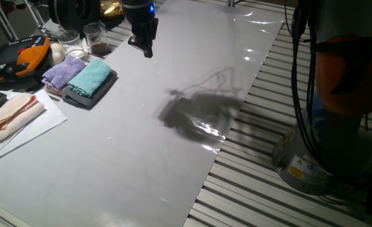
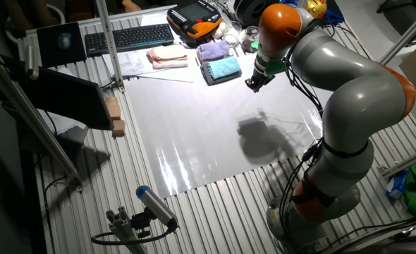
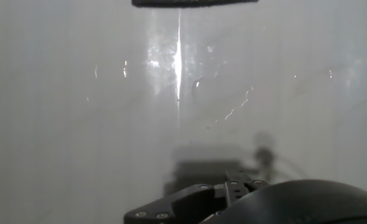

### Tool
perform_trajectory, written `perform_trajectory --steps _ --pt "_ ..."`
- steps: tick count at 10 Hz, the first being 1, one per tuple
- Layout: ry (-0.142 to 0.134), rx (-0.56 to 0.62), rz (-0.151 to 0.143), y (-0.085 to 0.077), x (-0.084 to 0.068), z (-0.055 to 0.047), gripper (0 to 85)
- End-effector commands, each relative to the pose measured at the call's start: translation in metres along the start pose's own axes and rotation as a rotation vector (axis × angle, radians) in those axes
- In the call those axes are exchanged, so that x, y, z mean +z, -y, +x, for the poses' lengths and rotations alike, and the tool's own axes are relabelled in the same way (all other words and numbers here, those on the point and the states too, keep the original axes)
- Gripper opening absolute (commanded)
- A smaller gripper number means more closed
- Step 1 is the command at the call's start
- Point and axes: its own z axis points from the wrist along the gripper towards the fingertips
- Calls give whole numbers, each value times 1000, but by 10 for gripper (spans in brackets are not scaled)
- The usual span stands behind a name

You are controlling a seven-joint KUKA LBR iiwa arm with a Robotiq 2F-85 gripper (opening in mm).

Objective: Clean the table with a cloth

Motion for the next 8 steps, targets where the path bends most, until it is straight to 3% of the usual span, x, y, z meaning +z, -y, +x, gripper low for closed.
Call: perform_trajectory --steps 1,5,8 --pt "2 2 0 0 1 0 0" --pt "27 8 -10 2 11 -9 0" --pt "20 12 -13 2 12 -21 0"
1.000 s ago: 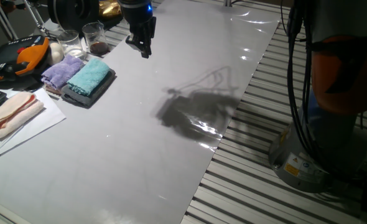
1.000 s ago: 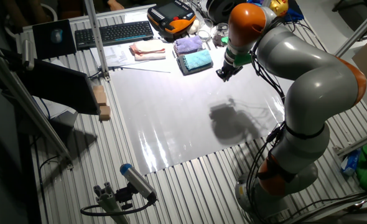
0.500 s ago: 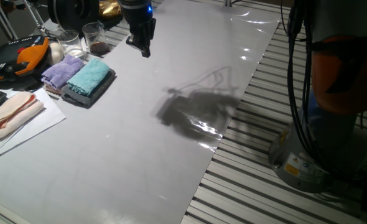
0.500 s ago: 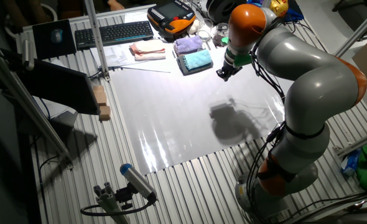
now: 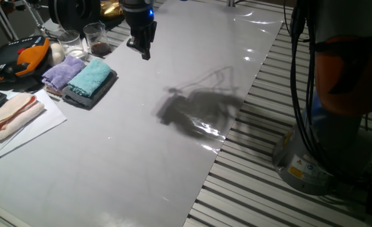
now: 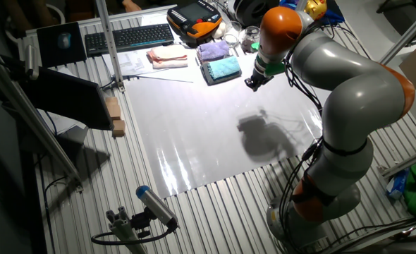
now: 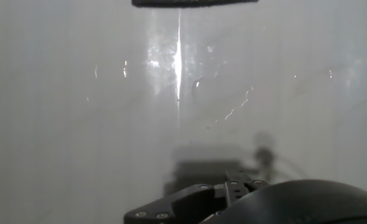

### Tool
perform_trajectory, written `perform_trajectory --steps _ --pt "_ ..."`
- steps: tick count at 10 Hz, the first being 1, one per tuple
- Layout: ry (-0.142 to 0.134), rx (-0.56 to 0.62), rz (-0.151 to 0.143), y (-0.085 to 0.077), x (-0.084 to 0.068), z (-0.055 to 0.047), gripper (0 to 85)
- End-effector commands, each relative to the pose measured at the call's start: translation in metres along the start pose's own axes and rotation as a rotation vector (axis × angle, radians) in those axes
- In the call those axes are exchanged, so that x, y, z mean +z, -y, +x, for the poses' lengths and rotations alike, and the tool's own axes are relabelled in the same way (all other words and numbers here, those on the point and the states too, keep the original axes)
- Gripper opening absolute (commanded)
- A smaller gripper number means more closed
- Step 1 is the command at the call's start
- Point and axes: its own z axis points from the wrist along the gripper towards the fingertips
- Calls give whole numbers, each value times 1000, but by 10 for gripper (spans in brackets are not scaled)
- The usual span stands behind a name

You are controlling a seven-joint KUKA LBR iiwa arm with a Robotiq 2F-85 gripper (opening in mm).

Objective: Clean the table with a cloth

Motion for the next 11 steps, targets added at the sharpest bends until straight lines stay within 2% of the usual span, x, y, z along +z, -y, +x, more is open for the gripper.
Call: perform_trajectory --steps 1,3,5,6,7,8,9,10,11 --pt "0 2 1 0 0 -3 0" --pt "-6 6 -3 4 -5 -11 0" --pt "-6 27 25 2 -8 -16 0" --pt "-4 42 28 0 -9 -19 0" --pt "5 57 33 -1 -9 -21 0" --pt "14 76 8 -1 -7 -24 0" --pt "16 87 6 -1 -5 -29 0" --pt "19 88 22 -3 -3 -33 0" --pt "31 97 21 -3 0 -36 0"
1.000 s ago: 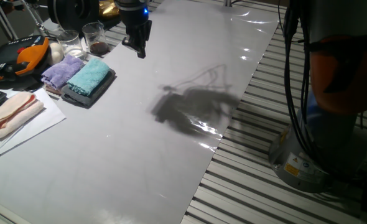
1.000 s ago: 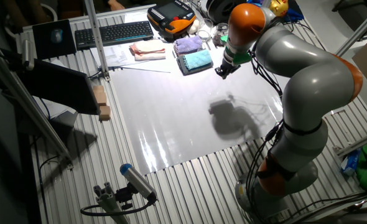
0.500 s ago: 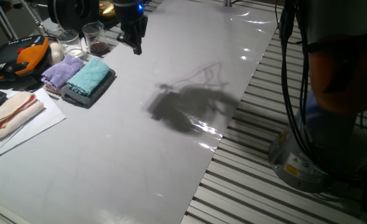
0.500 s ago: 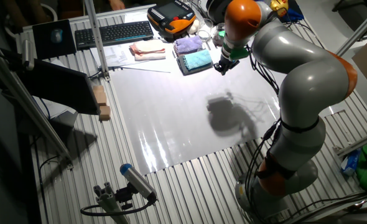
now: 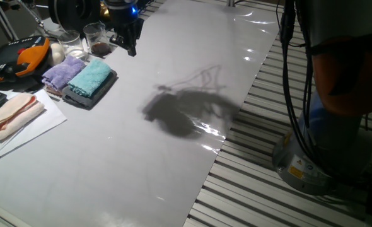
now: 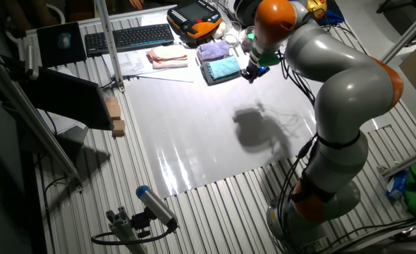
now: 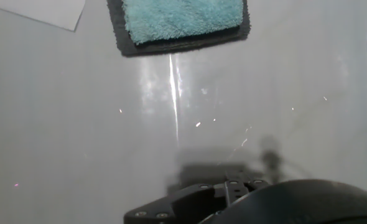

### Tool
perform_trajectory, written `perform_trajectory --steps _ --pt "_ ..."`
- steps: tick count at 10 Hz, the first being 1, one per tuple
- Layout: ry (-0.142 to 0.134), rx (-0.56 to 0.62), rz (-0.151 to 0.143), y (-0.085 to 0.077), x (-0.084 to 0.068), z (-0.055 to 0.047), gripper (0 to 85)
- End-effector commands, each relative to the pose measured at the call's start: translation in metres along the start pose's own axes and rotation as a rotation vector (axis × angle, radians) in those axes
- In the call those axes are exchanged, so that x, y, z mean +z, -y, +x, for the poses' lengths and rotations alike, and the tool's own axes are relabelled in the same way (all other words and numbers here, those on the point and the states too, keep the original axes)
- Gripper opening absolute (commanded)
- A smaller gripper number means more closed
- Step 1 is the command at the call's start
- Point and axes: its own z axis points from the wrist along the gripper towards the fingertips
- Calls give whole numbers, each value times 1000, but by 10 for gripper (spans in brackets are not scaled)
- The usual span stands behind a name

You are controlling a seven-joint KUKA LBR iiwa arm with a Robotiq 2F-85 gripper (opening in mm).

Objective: Clean the table with a cloth

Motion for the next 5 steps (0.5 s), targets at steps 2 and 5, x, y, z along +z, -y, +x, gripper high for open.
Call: perform_trajectory --steps 2,5 --pt "21 -3 -25 3 3 -2 0" --pt "46 -26 -28 3 3 -2 0"
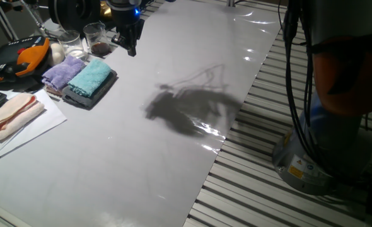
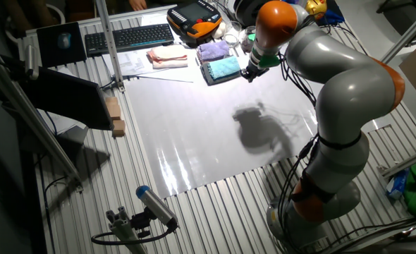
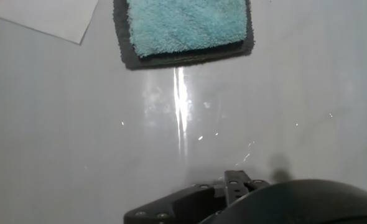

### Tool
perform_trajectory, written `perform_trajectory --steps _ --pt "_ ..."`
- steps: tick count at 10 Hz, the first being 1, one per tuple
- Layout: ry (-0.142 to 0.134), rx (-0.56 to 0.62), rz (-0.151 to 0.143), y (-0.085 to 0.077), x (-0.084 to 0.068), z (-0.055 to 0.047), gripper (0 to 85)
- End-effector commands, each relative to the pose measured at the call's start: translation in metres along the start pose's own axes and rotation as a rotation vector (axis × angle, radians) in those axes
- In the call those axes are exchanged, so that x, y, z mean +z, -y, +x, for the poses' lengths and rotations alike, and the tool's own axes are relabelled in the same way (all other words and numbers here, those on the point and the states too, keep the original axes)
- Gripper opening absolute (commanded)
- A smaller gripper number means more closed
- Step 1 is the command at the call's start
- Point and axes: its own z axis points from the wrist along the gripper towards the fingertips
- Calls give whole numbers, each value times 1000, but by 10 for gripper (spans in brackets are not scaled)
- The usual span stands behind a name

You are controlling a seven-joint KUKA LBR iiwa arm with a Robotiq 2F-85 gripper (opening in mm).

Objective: Clean the table with a cloth

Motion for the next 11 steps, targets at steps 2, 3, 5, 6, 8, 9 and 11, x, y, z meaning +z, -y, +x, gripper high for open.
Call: perform_trajectory --steps 2,3,5,6,8,9,11 --pt "-24 2 -3 0 0 0 0" --pt "-20 8 -4 0 0 0 0" --pt "-2 24 6 0 0 0 0" --pt "-2 24 6 0 0 0 0" --pt "-3 20 -6 0 0 0 0" --pt "-4 28 -4 0 0 0 0" --pt "-12 48 -4 2 1 -6 0"
